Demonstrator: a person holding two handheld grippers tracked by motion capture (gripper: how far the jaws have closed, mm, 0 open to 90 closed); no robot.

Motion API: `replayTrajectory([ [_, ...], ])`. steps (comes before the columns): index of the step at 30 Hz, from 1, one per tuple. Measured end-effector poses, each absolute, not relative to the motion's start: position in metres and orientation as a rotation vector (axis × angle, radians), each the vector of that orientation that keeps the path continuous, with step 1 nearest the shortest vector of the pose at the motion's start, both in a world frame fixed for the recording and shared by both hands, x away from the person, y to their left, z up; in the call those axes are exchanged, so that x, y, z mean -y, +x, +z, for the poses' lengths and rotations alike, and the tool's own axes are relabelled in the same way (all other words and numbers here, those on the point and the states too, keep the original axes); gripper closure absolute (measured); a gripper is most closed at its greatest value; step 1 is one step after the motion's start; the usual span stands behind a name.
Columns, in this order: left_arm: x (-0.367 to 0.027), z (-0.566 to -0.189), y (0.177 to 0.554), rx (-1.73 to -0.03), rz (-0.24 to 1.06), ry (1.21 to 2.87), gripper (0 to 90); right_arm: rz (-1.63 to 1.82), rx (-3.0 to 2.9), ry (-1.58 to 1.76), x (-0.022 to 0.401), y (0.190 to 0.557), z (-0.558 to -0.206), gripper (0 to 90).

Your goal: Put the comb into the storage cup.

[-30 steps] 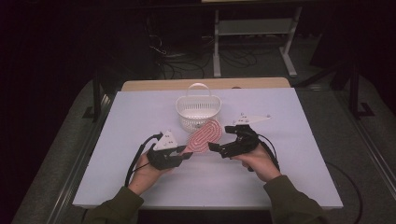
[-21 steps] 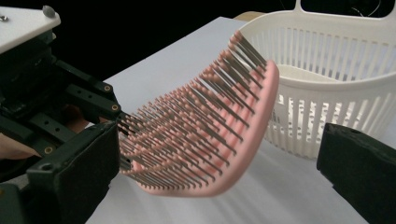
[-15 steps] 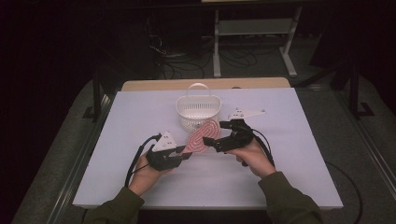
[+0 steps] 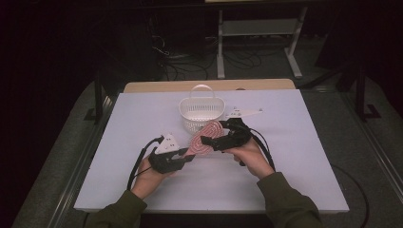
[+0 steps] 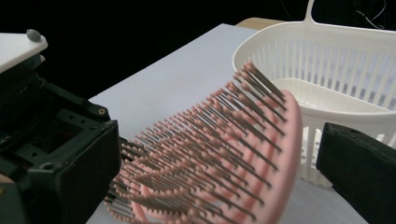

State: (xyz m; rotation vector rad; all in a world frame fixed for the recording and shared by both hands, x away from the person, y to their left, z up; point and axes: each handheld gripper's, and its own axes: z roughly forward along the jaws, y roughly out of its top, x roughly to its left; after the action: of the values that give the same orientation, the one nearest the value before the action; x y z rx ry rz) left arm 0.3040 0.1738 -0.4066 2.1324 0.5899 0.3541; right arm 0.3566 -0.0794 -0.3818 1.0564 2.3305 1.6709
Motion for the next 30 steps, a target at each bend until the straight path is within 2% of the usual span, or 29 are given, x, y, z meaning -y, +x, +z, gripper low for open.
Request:
replayTrajectory([
  [6,-0.1753,-0.4061,0.3048,-0.594,0.36,2.126,70.1,1.68,-2.328,1.072,0.0757,0.3576,-0.384,2.1],
  [13,-0.1754,-0.4064,0.3046,-0.595,0.359,2.126,70.1,1.704,-2.331,1.087,0.0751,0.3569,-0.3864,9.0],
  [30,-0.1752,-0.4066,0.3048,-0.601,0.376,2.12,70.1,1.761,-2.348,1.123,0.078,0.3577,-0.3885,30.8],
])
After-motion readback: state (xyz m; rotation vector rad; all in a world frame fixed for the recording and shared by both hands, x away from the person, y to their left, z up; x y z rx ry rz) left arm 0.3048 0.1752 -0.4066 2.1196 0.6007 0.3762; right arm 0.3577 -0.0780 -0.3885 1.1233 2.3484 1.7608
